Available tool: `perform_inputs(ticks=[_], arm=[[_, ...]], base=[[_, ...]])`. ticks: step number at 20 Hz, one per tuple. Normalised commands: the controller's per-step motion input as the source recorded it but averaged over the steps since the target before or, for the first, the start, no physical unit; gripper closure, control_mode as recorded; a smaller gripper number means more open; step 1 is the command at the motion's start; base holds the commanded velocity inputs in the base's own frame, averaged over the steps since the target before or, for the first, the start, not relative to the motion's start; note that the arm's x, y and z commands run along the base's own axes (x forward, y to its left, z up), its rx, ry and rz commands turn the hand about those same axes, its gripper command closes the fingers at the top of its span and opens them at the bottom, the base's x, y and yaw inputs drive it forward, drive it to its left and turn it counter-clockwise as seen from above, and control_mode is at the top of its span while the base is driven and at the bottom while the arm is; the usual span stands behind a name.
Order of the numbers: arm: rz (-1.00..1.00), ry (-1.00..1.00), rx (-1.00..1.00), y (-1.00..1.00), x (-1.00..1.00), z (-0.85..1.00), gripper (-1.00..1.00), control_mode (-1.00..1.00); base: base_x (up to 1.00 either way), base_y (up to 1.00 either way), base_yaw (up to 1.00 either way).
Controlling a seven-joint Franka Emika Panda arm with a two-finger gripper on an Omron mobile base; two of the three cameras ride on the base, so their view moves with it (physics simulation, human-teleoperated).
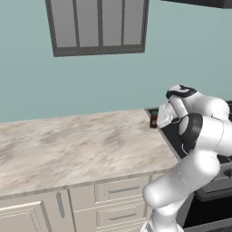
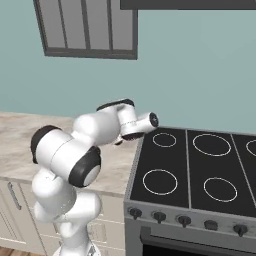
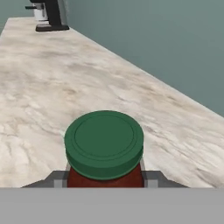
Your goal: Collect the paprika, ketchup, and shaker from the cabinet and place them next to the stove.
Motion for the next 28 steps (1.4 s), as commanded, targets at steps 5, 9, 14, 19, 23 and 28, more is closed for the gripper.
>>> perform_inputs(ticks=[5, 9, 14, 19, 23, 28], arm=[[0.16, 0.0, 0.0, 0.0, 0.18, -0.38, 1.0, -1.0], [0.15, 0.0, 0.0, 0.0, 0.13, -0.35, 1.0, -1.0], [0.13, 0.0, 0.0, 0.01, 0.11, -0.3, 1.0, -1.0], [0.12, 0.0, 0.0, 0.05, 0.14, -0.31, 1.0, -1.0], [0.12, 0.01, 0.0, 0.11, 0.14, -0.31, 1.0, -1.0], [0.13, 0.05, 0.0, 0.13, 0.15, -0.32, 1.0, -1.0]], base=[[0.0, 0.0, 0.0], [0.0, 0.0, 0.0], [0.0, 0.0, 0.0], [0.0, 0.0, 0.0], [0.0, 0.0, 0.0], [0.0, 0.0, 0.0]])
